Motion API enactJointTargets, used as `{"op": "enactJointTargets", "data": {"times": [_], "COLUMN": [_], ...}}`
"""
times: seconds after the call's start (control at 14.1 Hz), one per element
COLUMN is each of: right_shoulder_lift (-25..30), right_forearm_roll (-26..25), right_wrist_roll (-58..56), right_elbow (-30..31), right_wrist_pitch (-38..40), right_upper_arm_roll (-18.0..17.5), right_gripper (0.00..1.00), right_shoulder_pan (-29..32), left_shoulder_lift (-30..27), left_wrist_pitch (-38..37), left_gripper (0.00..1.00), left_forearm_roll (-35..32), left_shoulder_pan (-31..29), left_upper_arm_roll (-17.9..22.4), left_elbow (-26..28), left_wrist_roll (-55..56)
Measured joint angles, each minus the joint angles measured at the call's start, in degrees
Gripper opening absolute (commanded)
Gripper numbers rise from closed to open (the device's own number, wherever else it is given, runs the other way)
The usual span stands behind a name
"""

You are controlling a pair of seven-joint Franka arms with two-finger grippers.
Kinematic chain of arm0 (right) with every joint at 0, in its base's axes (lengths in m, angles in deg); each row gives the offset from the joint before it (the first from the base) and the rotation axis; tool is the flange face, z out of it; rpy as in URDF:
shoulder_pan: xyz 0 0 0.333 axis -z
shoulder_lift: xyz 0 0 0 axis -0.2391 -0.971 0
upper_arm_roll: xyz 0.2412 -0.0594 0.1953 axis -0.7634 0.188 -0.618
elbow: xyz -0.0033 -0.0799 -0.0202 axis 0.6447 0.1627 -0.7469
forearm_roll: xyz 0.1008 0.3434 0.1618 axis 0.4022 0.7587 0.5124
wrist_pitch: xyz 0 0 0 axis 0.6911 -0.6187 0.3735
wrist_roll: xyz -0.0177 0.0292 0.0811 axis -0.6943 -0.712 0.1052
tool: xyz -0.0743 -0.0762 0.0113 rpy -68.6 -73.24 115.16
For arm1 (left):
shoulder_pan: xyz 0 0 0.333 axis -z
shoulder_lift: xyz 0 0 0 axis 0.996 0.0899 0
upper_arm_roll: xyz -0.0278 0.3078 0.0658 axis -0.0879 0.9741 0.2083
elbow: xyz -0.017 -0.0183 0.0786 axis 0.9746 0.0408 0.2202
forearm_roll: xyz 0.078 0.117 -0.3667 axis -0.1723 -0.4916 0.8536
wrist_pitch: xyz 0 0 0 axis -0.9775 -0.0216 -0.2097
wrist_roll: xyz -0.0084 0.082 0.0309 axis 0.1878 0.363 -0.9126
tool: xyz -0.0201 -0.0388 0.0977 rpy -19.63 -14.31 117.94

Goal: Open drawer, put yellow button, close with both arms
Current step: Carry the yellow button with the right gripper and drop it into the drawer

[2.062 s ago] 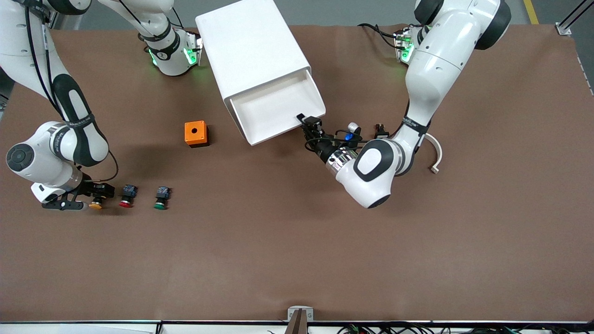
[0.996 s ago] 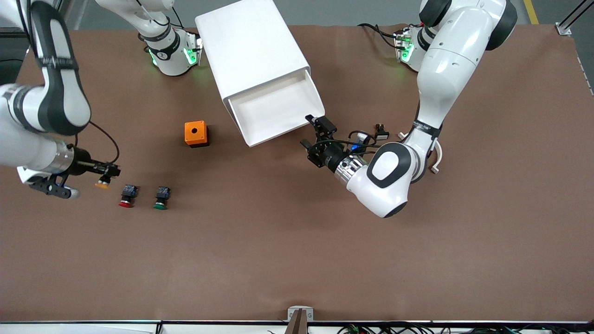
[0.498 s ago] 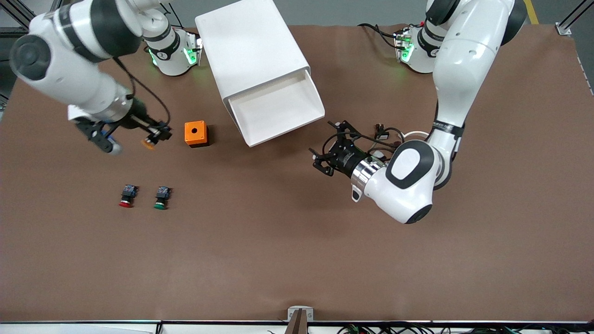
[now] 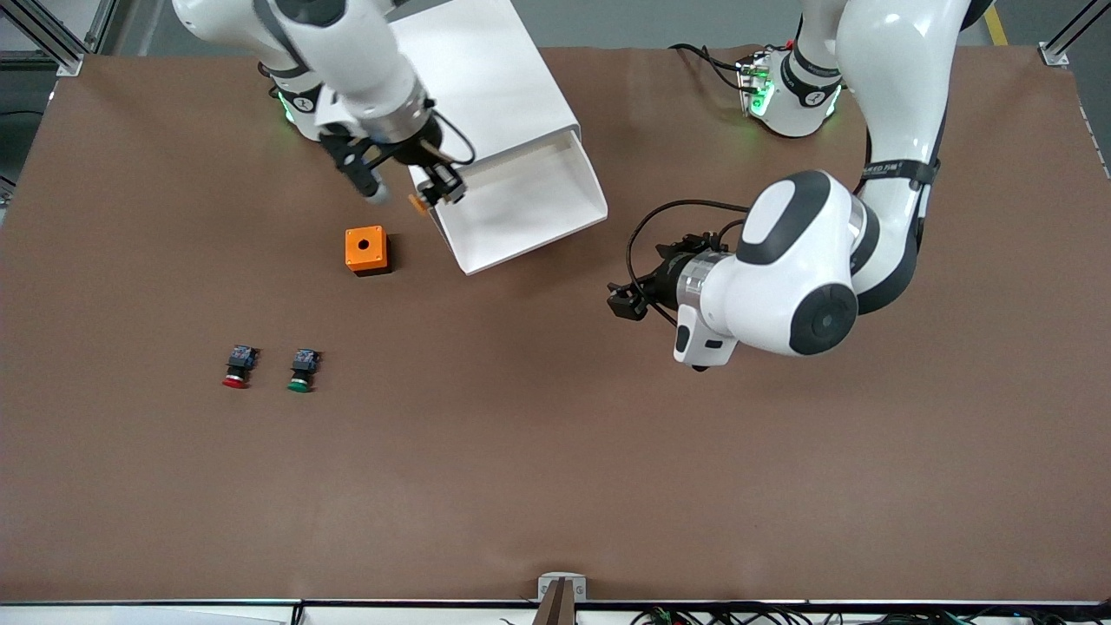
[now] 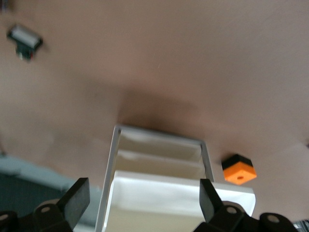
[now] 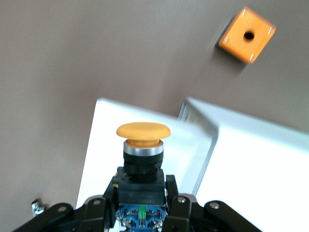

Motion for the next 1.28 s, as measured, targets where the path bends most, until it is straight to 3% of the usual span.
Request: {"op": "enactJointTargets", "data": {"times": [0.57,0.64,0.71,0.78,1.07,1.28], "right_shoulder_lift": [-10.6,-12.1,-13.3,-14.1,-14.6,-14.6], "right_forearm_roll": [-3.7,-3.9,-4.1,-4.2,-6.1,-6.8], "right_wrist_roll": [17.1,18.1,18.7,18.9,18.1,9.4], "right_elbow": [-1.7,-2.7,-3.6,-4.3,-6.0,-9.3], "right_wrist_pitch": [-7.8,-7.9,-7.9,-7.9,-7.5,-2.1], "right_upper_arm_roll": [0.2,0.2,0.2,0.3,0.7,1.7], "right_gripper": [0.01,0.22,0.67,1.0,1.0,1.0], "right_shoulder_pan": [-10.8,-11.1,-11.2,-11.2,-11.2,-10.0], "left_shoulder_lift": [-1.0,-1.0,-1.0,-0.8,0.4,1.3], "left_wrist_pitch": [10.5,12.0,13.2,14.0,16.5,18.9], "left_gripper": [1.0,1.0,1.0,1.0,1.0,1.0], "left_forearm_roll": [-18.0,-20.6,-23.1,-25.5,-28.8,-28.8], "left_shoulder_pan": [4.3,5.2,6.2,7.2,9.4,9.6], "left_upper_arm_roll": [0.0,0.0,0.0,-0.1,0.0,-0.1], "left_elbow": [0.9,1.2,1.6,1.8,2.5,2.5], "left_wrist_roll": [-3.7,-3.7,-3.7,-3.7,-3.7,-3.7]}}
